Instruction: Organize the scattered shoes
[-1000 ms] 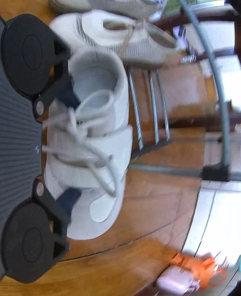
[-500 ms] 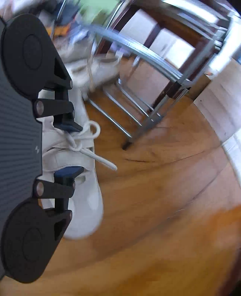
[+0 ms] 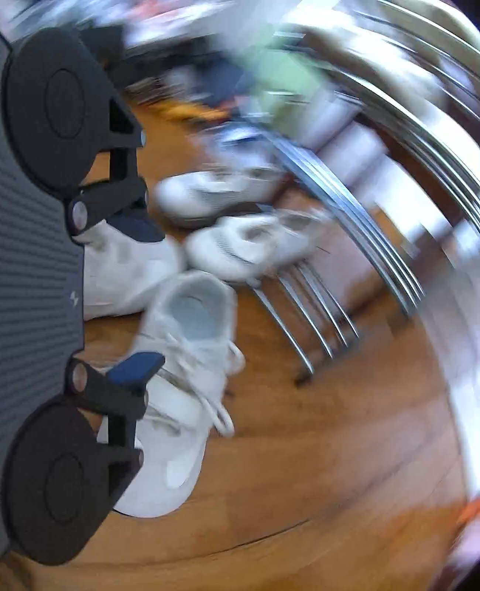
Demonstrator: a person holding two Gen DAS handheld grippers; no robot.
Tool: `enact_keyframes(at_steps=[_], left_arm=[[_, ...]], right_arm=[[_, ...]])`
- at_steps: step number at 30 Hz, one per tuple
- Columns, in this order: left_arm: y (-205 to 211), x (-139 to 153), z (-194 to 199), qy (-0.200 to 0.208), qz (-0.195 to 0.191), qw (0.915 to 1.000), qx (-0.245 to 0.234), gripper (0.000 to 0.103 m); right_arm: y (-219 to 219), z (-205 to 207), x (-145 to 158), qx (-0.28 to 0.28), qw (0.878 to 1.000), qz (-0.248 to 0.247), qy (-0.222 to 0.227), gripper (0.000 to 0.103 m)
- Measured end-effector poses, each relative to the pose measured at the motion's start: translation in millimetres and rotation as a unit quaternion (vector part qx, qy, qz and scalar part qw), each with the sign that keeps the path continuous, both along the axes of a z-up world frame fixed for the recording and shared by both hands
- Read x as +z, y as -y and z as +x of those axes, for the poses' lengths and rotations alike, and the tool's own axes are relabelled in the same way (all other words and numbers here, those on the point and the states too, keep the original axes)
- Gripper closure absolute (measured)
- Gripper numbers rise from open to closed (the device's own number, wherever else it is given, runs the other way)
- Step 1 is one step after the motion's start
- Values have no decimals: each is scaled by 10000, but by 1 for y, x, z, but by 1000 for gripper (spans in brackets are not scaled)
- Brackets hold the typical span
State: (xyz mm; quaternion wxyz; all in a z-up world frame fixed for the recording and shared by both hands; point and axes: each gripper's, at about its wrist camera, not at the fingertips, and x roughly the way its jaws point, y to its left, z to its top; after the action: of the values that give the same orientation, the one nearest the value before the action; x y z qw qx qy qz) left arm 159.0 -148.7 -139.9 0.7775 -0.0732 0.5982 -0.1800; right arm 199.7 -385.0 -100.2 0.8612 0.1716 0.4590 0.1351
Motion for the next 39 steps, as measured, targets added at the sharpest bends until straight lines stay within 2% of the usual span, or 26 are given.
enact_keyframes(at_steps=[3,5,8,10,12,14,16,18,19,20,21,22,23,25,26,27,28,29,30,32,34,35,36,37,38,39], left_arm=[[-19,-3,-13,-275,-96,9995,97,3],[-27,-2,-20,-252,41,9995,172,3],[-30,3,-27,-139,353,9991,178,3],[-29,6,-27,-113,434,9989,161,2],[-31,8,-27,-148,401,9989,192,2],[-33,9,-28,-202,368,9989,226,2],[-35,10,-30,-221,369,9987,261,2],[-44,15,-34,-223,267,9988,357,2],[-46,17,-35,-220,236,9987,384,2],[-54,19,-36,-203,166,9985,475,2],[-64,23,-38,-181,100,9979,614,2],[-68,24,-38,-172,79,9976,673,2],[-75,27,-37,-154,52,9969,774,2],[-97,34,-36,-87,-23,9942,1073,2],[-106,37,-34,-48,-50,9926,1212,2],[-117,40,-32,8,-55,9905,1372,1],[-121,42,-31,28,-48,9897,1428,0],[-127,43,-30,57,-16,9887,1498,0],[-133,44,-30,89,19,9875,1575,0],[-144,43,-30,100,100,9859,1669,0],[-153,37,-32,52,166,9852,1703,0],[-155,34,-32,4,162,9854,1695,0],[-156,30,-32,-42,152,9857,1677,0],[-155,22,-31,-160,129,9865,1625,0],[-152,11,-28,-337,94,9870,1568,0],[-147,3,-26,-479,49,9872,1521,0]], right_arm=[[-49,-1,-11,973,9891,-1088,-214,33],[-80,-4,-25,1563,9719,-1727,-328,33],[-104,-14,-40,1927,9534,-2292,-356,29],[-114,-13,-51,2058,9447,-2528,-346,28],[-122,-9,-62,2184,9391,-2633,-323,12],[-140,-8,-78,2351,9266,-2934,-68,10],[-143,-7,-85,2303,9311,-2830,26,10],[-143,-4,-86,2207,9415,-2549,-13,38],[-140,-2,-82,1997,9535,-2250,-170,48],[-134,0,-77,1588,9677,-1929,-339,64],[-130,2,-74,1379,9744,-1718,-448,72],[-116,3,-70,814,9882,-1029,-786,72],[-100,3,-67,212,9929,-294,-1134,74],[-88,-4,-65,-403,9881,500,-1400,77],[-82,-13,-67,-766,9785,1120,-1551,77],[-77,-22,-75,-1185,9558,1951,-1854,79],[-76,-29,-86,-1381,9305,2671,-2091,84],[-82,-34,-96,-1386,9064,3223,-2352,89],[-89,-39,-106,-1372,8790,3750,-2606,89],[-101,-41,-105,-1098,8678,3986,-2756,85],[-104,-32,-81,-661,9060,3426,-2397,70],[-105,-26,-62,-448,9384,2764,-2026,56],[-106,-19,-44,-231,9648,2054,-1627,45],[-114,-11,-24,129,9889,1034,-1060,40],[-122,-3,-5,499,9977,-24,-463,31],[-131,4,-2,823,9951,-478,-254,27]])
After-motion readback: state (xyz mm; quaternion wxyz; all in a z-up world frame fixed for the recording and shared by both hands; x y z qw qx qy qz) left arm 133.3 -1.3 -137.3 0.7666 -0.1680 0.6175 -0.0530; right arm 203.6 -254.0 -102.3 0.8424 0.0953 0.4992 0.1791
